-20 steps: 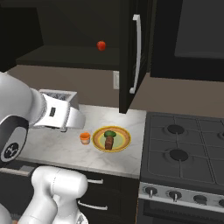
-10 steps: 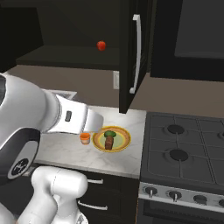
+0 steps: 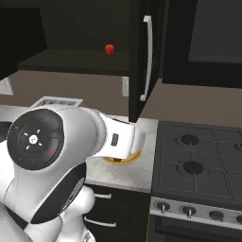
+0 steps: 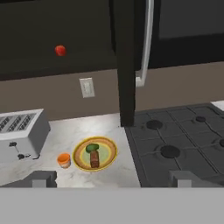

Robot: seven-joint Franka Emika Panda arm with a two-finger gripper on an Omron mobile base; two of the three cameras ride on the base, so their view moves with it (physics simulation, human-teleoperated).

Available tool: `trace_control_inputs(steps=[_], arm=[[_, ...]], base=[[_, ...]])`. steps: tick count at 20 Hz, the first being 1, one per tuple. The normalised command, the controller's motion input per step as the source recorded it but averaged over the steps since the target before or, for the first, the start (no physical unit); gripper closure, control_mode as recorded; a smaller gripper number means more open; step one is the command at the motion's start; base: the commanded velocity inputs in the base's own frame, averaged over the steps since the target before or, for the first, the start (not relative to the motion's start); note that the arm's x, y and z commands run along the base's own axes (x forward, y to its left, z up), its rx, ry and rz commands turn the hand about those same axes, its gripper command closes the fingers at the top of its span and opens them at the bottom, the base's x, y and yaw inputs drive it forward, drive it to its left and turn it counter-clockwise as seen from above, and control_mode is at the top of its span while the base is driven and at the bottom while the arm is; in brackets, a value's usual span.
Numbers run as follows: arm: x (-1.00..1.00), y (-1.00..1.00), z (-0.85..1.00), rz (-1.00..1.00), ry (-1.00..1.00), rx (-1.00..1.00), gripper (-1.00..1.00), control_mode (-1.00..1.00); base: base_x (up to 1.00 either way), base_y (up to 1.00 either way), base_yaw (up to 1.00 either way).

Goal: Pick the avocado and bread from the counter and place them on the plate. Then pick the jam from the cabinet and place it next to the plate. Lastly close the cabinet door.

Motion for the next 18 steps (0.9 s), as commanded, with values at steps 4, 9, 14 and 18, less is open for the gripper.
trace_control_inputs(steps=[4,9,14,18], arm=[[0.01,-0.38,0.00,0.01,-0.13,0.06,-1.00,-1.00],[0.08,-0.30,0.02,0.04,-0.19,0.07,-1.00,-1.00],[0.23,-0.24,0.00,0.09,-0.30,0.08,-1.00,-1.00],[0.34,-0.07,-0.03,0.10,-0.30,0.06,-1.00,-1.00]], base=[[0.00,0.00,0.00],[0.00,0.00,0.00],[0.00,0.00,0.00],[0.00,0.00,0.00]])
